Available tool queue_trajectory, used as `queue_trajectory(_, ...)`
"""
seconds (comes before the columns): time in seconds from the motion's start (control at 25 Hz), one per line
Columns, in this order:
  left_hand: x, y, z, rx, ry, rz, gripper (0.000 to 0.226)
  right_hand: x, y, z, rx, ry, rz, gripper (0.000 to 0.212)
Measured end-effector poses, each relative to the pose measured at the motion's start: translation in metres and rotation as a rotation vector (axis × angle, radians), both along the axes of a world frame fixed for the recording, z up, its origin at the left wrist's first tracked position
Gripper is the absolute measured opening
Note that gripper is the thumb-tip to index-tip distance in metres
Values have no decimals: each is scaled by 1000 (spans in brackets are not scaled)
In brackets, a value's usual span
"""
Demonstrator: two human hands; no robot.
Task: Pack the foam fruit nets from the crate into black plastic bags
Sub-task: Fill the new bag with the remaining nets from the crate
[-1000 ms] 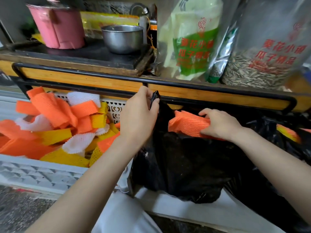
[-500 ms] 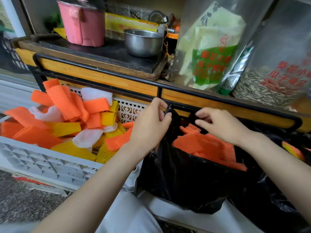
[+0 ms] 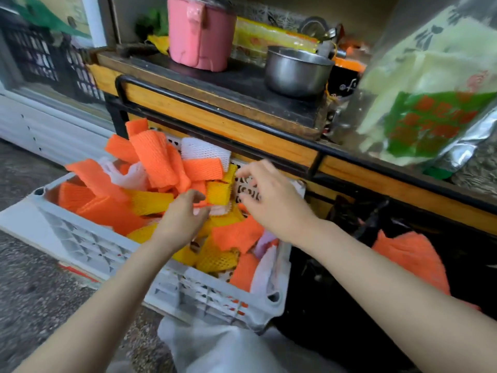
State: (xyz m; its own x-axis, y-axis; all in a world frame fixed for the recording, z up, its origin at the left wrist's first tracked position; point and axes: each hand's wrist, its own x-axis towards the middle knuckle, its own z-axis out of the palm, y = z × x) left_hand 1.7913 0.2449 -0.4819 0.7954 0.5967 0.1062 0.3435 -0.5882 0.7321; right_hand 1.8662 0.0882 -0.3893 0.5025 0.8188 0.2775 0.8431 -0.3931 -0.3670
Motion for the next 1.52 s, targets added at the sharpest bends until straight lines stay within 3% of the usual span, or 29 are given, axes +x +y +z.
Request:
queue_trajectory(0.2,14,62,-42,55,263,-2,39,59,45,-93,-424,206,27,55)
queue_trajectory(0.32,25,73,-52,41,488,-72,49,76,57,-129,-650,244,-38,76)
queue_trajectory(0.4,31,72,-55,31,541,-112,52,78,63,-144,-757,256,-32,85)
queue_trajectory(0.56,36,69,-57,-9,439,-67,60,79,71,-160,-838,145,18,85)
queue_trajectory(0.8,24,61,-36,-135,107,35,56,83,62,-161,-825,65,23,40)
queue_trajectory(0.92,15,49,-25,-118,-90,86,36,84,55,-155,-732,126,13,24)
queue_trajectory(1.08,0,38,-19,-167,-301,206,12,77,44,-130,-307,249,-71,18)
queue_trajectory(1.24,-12,26,-23,-195,-346,268,17,49,29,-96,12,289,-104,21)
queue_trajectory(1.4,-18,10,-22,-164,-317,128,25,18,26,-79,161,293,-114,28)
queue_trajectory(1.44,-18,7,-23,-206,-299,78,25,10,28,-79,188,301,-93,31)
queue_trajectory(1.52,-19,3,-22,-516,-314,-42,33,-6,33,-80,236,354,-49,44)
